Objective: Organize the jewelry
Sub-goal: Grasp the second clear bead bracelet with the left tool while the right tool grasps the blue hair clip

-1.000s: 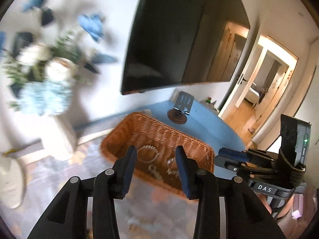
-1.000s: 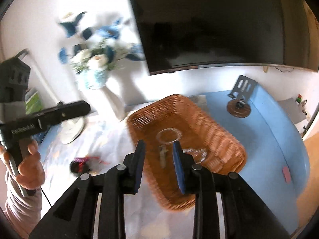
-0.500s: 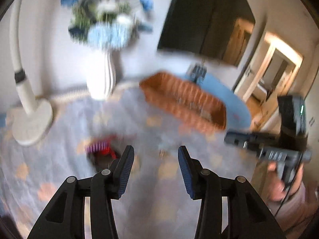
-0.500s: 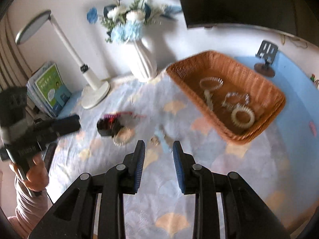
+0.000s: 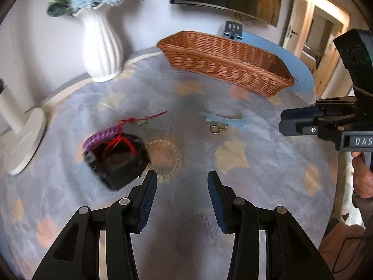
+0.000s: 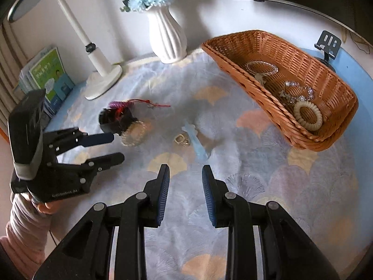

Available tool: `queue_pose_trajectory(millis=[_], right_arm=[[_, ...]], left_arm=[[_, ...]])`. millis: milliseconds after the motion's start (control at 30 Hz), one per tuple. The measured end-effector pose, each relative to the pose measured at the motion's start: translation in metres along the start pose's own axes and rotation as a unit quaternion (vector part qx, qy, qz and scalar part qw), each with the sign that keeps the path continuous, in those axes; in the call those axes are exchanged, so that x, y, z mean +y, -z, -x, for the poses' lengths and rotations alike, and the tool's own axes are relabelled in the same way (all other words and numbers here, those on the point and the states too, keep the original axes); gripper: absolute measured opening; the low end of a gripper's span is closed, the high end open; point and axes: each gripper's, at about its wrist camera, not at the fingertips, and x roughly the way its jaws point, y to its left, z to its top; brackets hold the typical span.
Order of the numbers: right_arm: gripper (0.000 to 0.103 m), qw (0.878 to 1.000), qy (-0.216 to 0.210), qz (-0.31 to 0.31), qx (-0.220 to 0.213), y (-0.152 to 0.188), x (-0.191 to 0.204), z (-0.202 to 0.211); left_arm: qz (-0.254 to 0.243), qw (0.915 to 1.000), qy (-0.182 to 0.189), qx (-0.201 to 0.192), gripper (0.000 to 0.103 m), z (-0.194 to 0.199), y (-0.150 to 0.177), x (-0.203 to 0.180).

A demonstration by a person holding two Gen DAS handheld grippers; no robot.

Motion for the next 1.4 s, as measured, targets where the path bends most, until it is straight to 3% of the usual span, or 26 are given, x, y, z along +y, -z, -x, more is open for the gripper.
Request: queue_pose_trajectory(millis=[233, 400, 467, 633, 867, 1033, 1067, 1133, 1233, 1400], right_arm=[[0.032, 1.0, 0.003, 0.006, 0.017, -0.002, -0.011, -0.013], [0.031, 0.999, 0.009, 0.029, 0.027, -0.006, -0.009, -0.026], [0.031, 0.999, 0.012, 0.037, 0.032, -0.007, -0.007, -0.031], [0.031, 0.997, 0.023, 0.06, 0.035, -0.011, -0.006, -0.046], [0.031, 0.994, 0.041, 0.095, 0.031, -0.02, -0.004, -0.065], [0.031, 0.988, 0.059, 0.137, 0.023, -0.02, 0.008, -0.071], [0.029, 0.987, 0.06, 0.145, 0.023, -0.019, 0.01, -0.072], [0.014, 0.986, 0.057, 0.155, 0.019, -0.017, 0.014, -0.071], [0.014, 0.986, 0.054, 0.155, 0.021, -0.013, 0.015, -0.068], [0.014, 0.992, 0.029, 0.122, 0.026, 0.006, 0.0, -0.048]], left_arm=[[-0.014, 0.9996, 0.002, 0.025, 0.044, -0.023, -0.009, -0.002], [-0.023, 0.9993, 0.004, 0.031, 0.037, -0.029, -0.009, -0.007], [-0.022, 0.999, 0.019, 0.033, 0.03, -0.027, -0.007, -0.008], [-0.015, 0.9967, 0.066, 0.046, 0.029, -0.016, 0.004, -0.013], [-0.022, 0.9981, 0.037, 0.044, 0.029, -0.014, 0.008, -0.019], [-0.016, 0.9994, 0.012, 0.03, 0.019, -0.013, 0.012, -0.021], [-0.012, 0.9995, 0.009, 0.027, 0.015, -0.012, 0.013, -0.021], [-0.003, 0.9997, 0.002, 0.024, 0.009, -0.011, 0.015, -0.021], [0.006, 0.9997, -0.005, 0.025, 0.009, -0.008, 0.017, -0.022], [0.024, 0.9992, 0.025, 0.021, 0.009, 0.0, 0.023, -0.026]])
